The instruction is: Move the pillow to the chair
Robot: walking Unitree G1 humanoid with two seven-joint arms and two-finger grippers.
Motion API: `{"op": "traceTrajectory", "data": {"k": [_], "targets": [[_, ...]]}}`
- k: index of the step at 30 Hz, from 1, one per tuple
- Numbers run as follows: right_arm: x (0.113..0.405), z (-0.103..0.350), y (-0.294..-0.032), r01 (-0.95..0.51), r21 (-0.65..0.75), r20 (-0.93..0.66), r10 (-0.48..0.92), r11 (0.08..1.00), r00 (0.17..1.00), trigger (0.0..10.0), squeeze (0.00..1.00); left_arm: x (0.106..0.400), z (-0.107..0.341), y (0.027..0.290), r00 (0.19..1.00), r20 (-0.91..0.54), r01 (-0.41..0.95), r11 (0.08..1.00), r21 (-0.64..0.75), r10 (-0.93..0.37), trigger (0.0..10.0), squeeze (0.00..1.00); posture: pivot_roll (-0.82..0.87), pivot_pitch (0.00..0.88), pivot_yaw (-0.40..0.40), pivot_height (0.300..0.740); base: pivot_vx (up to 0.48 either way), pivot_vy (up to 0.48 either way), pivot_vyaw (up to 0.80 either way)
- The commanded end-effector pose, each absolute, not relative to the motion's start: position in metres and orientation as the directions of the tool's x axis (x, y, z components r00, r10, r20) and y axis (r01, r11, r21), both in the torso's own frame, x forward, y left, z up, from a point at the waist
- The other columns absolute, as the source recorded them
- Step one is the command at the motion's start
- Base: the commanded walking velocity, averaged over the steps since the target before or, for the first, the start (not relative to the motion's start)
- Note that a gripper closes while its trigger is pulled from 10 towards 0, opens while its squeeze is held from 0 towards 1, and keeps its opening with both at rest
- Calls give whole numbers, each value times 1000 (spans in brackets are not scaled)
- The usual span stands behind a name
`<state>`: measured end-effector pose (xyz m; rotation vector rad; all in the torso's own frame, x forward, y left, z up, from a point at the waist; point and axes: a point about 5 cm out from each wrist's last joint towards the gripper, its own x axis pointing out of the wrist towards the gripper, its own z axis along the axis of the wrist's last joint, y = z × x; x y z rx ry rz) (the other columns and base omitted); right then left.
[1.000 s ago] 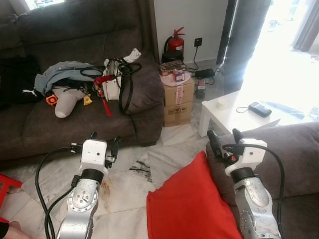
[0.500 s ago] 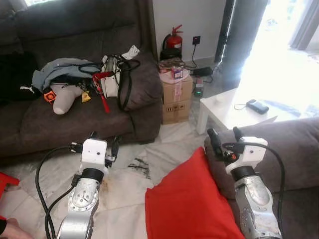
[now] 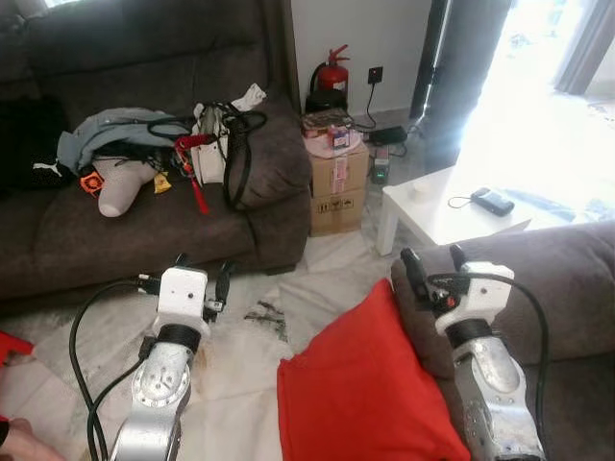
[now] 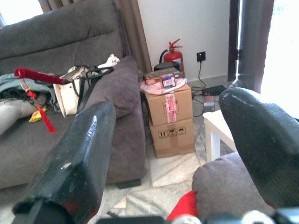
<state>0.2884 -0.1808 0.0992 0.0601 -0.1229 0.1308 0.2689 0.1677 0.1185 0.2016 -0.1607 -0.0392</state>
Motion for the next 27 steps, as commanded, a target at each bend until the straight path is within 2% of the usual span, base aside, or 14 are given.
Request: {"op": "traceTrajectory", "data": {"k": [1, 7, 27], "targets": [[288, 95, -179, -142, 50, 102, 136, 989, 985, 10000, 0, 268, 116, 170, 989, 140, 10, 979, 204, -39, 10000, 0, -11, 66, 76, 636, 0, 0, 0], [288, 95, -179, -141, 49, 111, 135, 989, 985, 10000, 0, 268, 116, 170, 990, 139, 10, 979, 204, -39, 10000, 0, -11, 68, 75, 606, 0, 0, 0], [287, 81, -182, -121, 46, 45, 119, 992, 992, 10000, 0, 266, 113, 170, 991, 127, 14, 980, 201, -40, 10000, 0, -8, 72, 73, 606, 0, 0, 0]]}}
